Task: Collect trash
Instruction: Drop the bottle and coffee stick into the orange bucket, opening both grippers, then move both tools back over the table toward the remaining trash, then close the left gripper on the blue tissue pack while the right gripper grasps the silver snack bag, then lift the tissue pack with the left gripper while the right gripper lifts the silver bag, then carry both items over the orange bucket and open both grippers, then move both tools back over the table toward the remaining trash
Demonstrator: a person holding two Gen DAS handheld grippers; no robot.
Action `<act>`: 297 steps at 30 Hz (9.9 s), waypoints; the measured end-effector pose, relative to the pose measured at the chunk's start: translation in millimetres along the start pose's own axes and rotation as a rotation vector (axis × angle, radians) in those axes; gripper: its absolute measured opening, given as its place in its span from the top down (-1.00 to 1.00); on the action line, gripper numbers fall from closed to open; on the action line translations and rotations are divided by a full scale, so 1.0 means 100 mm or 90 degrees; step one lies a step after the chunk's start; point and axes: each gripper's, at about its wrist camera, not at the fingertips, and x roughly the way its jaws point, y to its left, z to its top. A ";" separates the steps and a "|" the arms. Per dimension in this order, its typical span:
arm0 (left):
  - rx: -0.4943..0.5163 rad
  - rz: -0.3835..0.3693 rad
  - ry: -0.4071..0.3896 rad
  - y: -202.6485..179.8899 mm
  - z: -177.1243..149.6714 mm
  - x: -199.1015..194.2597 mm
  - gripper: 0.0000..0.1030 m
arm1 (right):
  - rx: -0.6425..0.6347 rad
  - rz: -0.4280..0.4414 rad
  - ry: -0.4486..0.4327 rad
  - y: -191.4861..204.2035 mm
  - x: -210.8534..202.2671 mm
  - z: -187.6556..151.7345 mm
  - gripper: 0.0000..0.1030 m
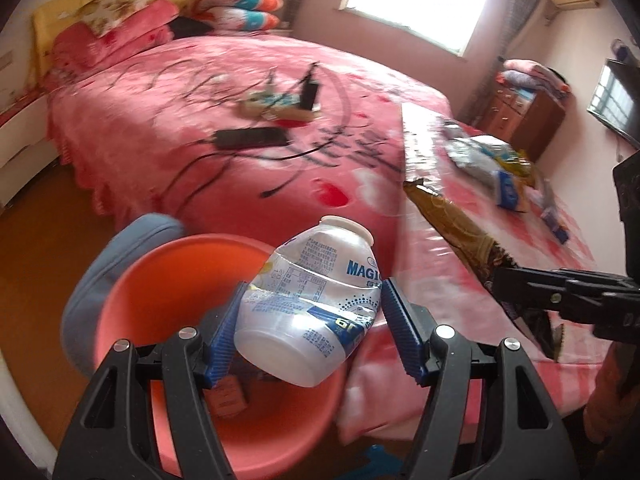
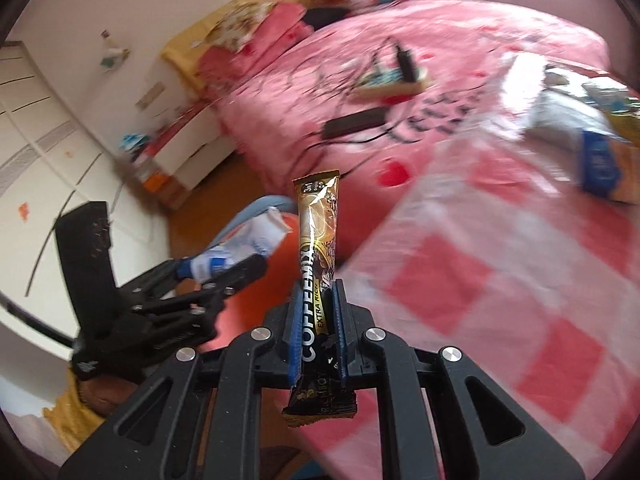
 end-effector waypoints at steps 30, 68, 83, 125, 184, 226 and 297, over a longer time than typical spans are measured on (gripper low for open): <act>-0.055 0.063 0.046 0.25 -0.10 0.17 -0.55 | 0.046 -0.029 -0.101 -0.36 -0.30 -0.14 -0.76; 0.092 0.027 0.051 -1.12 0.02 0.06 -0.55 | 0.148 -0.024 -0.228 -1.33 -1.18 -0.57 -0.80; 0.173 -0.030 0.038 -1.99 0.27 0.26 -0.55 | 0.200 -0.061 -0.301 -1.85 -1.67 -0.68 -0.80; 0.121 -0.050 0.062 -3.11 0.85 1.67 -0.59 | 0.153 -0.387 -0.166 -3.37 -1.85 0.07 -0.80; 0.143 -0.144 0.062 -3.01 0.35 1.20 -0.02 | 0.195 -0.338 -0.357 -2.75 -2.23 -0.56 0.53; 0.154 -0.165 0.017 -2.03 -0.02 0.25 0.00 | 0.201 -0.138 -0.290 -1.36 -1.93 -0.86 0.53; -0.018 0.059 0.009 -0.19 -0.06 -0.05 -0.49 | 0.085 -0.284 -0.259 -0.77 -1.19 -0.30 -0.72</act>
